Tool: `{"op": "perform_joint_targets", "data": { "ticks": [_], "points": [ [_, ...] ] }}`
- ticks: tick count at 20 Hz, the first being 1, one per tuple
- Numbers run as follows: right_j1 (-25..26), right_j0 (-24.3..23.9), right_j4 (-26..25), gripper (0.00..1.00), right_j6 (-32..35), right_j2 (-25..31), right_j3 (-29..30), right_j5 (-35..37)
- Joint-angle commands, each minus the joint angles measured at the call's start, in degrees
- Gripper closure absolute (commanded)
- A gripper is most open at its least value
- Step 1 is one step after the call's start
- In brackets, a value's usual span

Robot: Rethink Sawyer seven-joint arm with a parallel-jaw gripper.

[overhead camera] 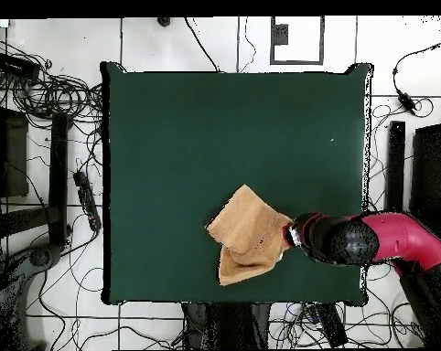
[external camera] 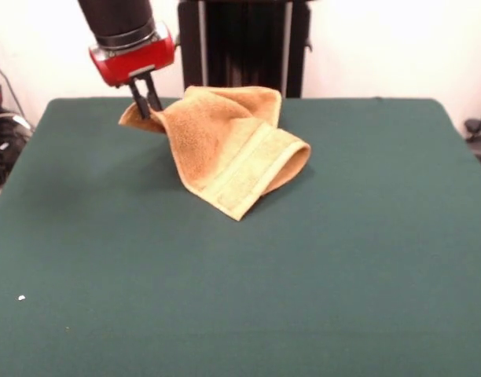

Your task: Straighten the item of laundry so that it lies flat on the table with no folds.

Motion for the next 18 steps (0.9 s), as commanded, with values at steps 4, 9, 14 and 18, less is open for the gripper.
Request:
{"op": "perform_joint_targets", "data": {
  "ticks": [4, 9, 14, 18],
  "points": [
    [-3.08, 1.99, 4.05, 1.0, -22.16, 6.33, -6.89, 11.53],
    [-4.89, 2.25, 5.5, 1.0, -24.23, 7.1, -8.39, 15.21],
    [-5.99, 2.68, 6.6, 1.0, -25.85, 8.08, -10.48, 17.88],
    [-6.68, 2.98, 7.13, 1.0, -26.74, 8.69, -12.27, 19.34]
  ]
}}
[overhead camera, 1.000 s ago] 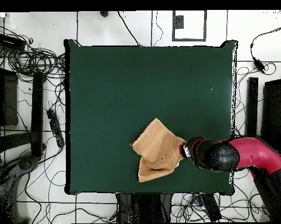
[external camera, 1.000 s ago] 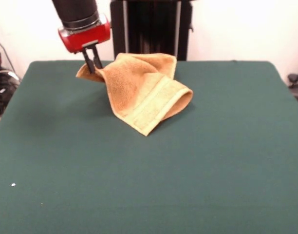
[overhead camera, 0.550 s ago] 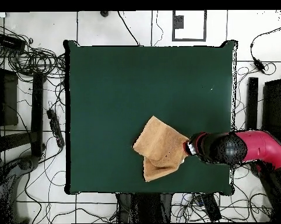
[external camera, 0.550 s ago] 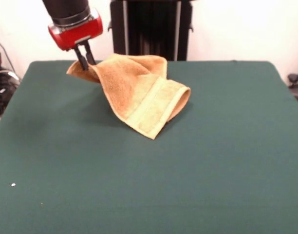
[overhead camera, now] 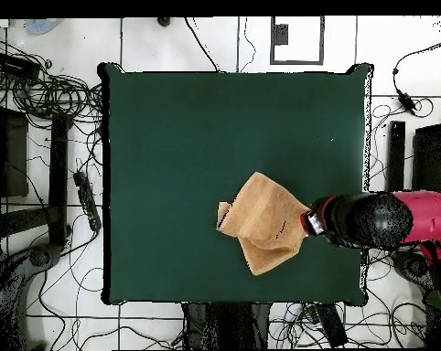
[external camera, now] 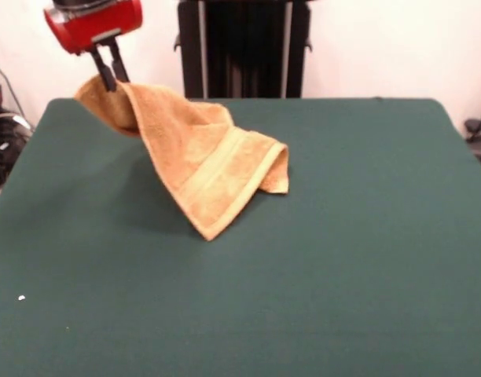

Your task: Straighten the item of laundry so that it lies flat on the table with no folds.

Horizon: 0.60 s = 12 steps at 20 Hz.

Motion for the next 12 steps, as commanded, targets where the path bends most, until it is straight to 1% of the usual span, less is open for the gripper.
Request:
{"op": "perform_joint_targets", "data": {
  "ticks": [1, 7, 12],
  "points": [
    [-1.31, 3.45, 2.3, 1.0, -19.26, 4.35, -6.79, 8.09],
    [3.18, 5.24, 1.39, 1.0, -22.46, 3.65, -12.19, 9.93],
    [5.56, 6.25, 1.08, 1.0, -23.86, 3.17, -14.38, 9.38]
  ]
}}
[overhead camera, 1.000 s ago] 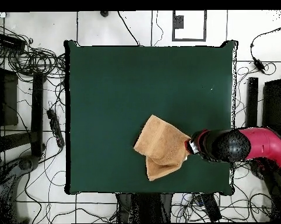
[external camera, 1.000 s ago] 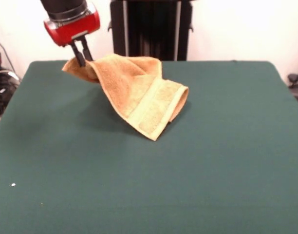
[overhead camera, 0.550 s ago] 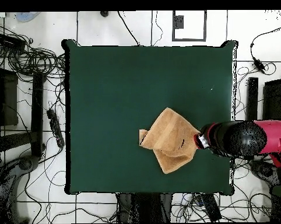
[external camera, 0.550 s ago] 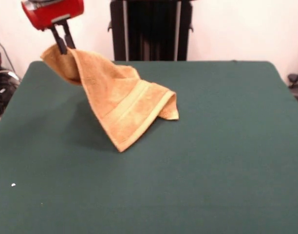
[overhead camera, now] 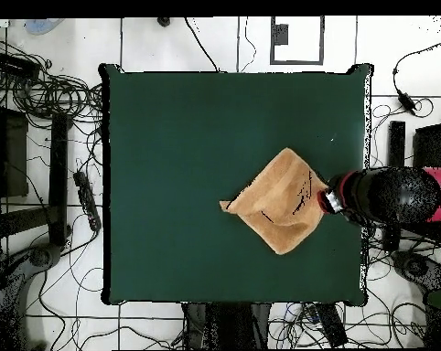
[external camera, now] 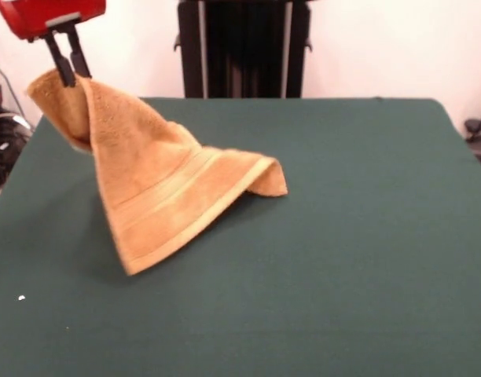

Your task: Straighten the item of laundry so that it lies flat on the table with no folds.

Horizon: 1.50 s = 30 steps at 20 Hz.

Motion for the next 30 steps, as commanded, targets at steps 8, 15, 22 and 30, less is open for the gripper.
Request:
{"op": "perform_joint_targets", "data": {
  "ticks": [8, 15, 22, 30],
  "points": [
    [7.18, 6.09, 1.16, 1.0, -21.18, 0.44, -8.78, 7.11],
    [9.52, 6.8, 0.76, 1.0, -23.17, -0.04, -10.98, 7.61],
    [11.2, 6.66, 0.66, 0.0, -24.36, 0.45, -11.34, 6.22],
    [10.87, 6.54, 0.47, 0.0, -23.46, 0.81, -10.47, 4.33]
  ]
}}
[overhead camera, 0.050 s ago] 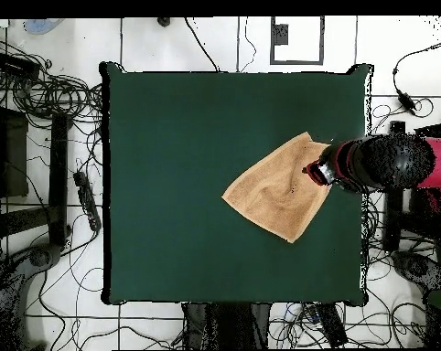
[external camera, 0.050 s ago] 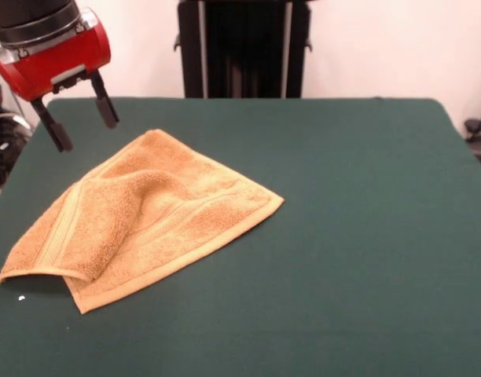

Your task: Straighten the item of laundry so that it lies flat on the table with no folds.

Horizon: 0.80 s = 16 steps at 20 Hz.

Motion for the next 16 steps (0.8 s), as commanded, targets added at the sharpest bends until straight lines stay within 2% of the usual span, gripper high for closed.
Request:
{"op": "perform_joint_targets", "data": {
  "ticks": [1, 7, 16],
  "points": [
    [0.52, 2.95, 0.44, 0.0, -15.31, 0.89, 0.48, 2.07],
    [-1.7, 1.43, 0.9, 0.0, -10.93, 1.56, 5.77, -1.65],
    [-10.69, 0.32, 1.01, 0.0, 9.29, -0.11, 22.63, -14.79]
  ]
}}
